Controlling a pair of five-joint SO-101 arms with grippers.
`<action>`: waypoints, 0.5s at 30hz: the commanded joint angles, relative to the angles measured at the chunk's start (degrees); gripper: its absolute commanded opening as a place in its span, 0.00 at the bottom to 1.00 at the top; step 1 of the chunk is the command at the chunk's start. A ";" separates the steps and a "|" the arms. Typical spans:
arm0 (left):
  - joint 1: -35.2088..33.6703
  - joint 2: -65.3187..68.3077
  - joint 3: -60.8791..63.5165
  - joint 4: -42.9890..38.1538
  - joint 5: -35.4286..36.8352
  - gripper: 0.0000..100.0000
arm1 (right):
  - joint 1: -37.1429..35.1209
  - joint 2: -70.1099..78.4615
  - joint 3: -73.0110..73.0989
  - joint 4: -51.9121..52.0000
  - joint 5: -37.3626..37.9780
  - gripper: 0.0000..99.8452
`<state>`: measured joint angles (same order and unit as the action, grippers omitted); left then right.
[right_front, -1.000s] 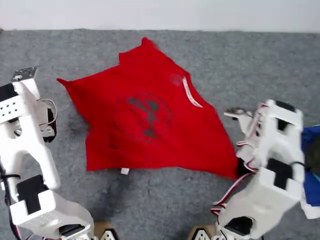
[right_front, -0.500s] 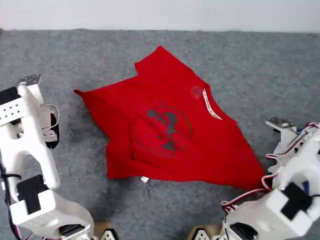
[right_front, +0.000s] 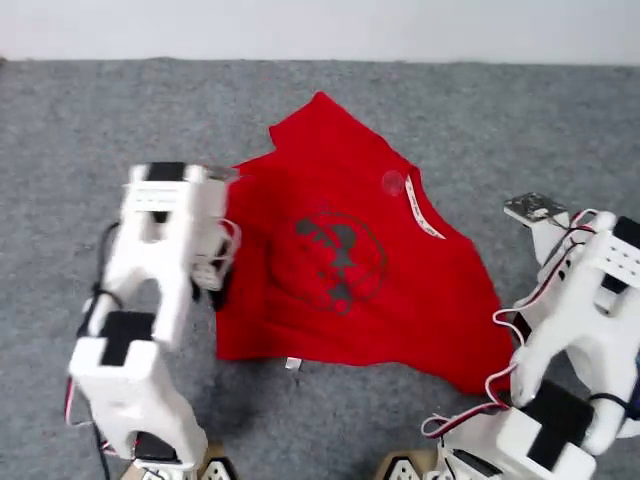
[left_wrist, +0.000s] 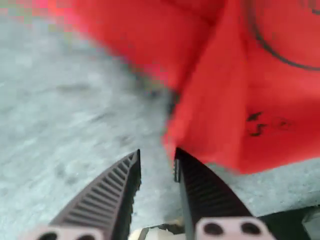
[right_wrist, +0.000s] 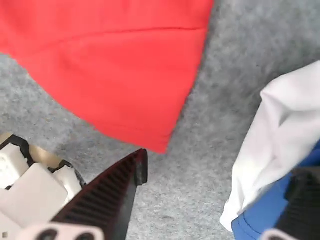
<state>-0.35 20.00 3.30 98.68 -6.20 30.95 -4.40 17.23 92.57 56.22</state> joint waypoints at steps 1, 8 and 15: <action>2.99 3.25 -5.49 -2.29 5.27 0.11 | -0.40 -2.33 -0.18 1.89 -0.53 0.46; 1.76 9.49 -21.14 2.02 10.37 0.12 | -0.66 -2.24 -0.18 2.15 -0.53 0.46; 1.85 13.71 -21.49 2.02 10.37 0.11 | -2.33 -2.24 0.44 2.07 -0.53 0.46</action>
<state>1.49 33.10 -16.22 98.68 3.30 29.80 -4.40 17.32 94.24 56.22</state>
